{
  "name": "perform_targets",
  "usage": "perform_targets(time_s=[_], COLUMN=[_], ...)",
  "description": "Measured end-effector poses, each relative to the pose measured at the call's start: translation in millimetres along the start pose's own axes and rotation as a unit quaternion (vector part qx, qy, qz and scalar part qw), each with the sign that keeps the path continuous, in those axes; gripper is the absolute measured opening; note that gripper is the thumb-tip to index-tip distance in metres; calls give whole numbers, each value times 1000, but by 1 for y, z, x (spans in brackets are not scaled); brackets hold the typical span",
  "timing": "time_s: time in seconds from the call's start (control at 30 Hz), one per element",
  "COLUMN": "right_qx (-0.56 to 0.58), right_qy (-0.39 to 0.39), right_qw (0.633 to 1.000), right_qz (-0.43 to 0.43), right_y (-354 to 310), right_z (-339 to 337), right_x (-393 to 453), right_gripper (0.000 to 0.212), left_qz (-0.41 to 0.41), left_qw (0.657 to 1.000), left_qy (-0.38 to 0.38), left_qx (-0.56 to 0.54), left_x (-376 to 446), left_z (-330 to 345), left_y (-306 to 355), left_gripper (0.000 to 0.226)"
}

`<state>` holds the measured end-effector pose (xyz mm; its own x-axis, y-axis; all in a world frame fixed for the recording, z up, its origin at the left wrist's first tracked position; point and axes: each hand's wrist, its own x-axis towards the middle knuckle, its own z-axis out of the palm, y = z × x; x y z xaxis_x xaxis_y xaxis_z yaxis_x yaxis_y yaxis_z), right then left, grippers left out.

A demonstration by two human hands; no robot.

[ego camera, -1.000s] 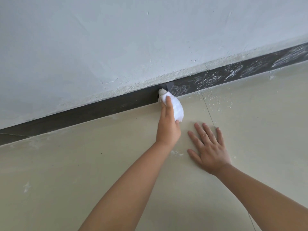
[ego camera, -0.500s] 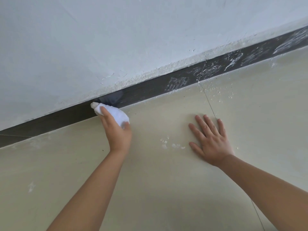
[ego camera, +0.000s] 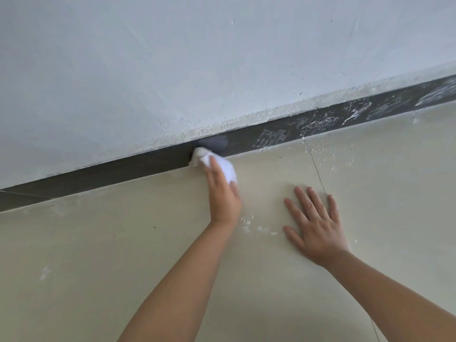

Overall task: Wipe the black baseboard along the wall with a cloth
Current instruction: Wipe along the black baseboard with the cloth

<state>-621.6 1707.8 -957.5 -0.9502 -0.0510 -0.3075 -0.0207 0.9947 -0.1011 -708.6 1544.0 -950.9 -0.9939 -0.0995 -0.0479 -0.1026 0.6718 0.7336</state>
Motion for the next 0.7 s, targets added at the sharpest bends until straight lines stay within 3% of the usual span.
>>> perform_targets(time_s=[0.1, 0.2, 0.3, 0.4, 0.5, 0.7], right_qx=[1, 1, -1, -2, -3, -5], right_qy=[10, 17, 26, 34, 36, 39], right_qw=[1000, 1000, 1000, 999, 999, 999], right_qz=[1, -1, -2, -5, -8, -7], right_y=[0, 0, 1, 1, 1, -1], right_z=[2, 2, 2, 3, 4, 5], right_x=[0, 0, 0, 1, 0, 0], right_gripper=[78, 79, 79, 79, 79, 80], left_qz=[92, 109, 87, -35, -117, -162], left_qw=[989, 986, 995, 997, 986, 965], left_qy=[-111, -125, -57, 68, 113, 204], left_qx=[20, 17, -3, -1, 25, 20], left_x=[-2, -4, -16, -19, -13, 28], left_z=[10, 9, -2, -22, -45, -94], left_y=[11, 18, 11, -12, -35, -55], left_gripper=[67, 67, 69, 71, 72, 73])
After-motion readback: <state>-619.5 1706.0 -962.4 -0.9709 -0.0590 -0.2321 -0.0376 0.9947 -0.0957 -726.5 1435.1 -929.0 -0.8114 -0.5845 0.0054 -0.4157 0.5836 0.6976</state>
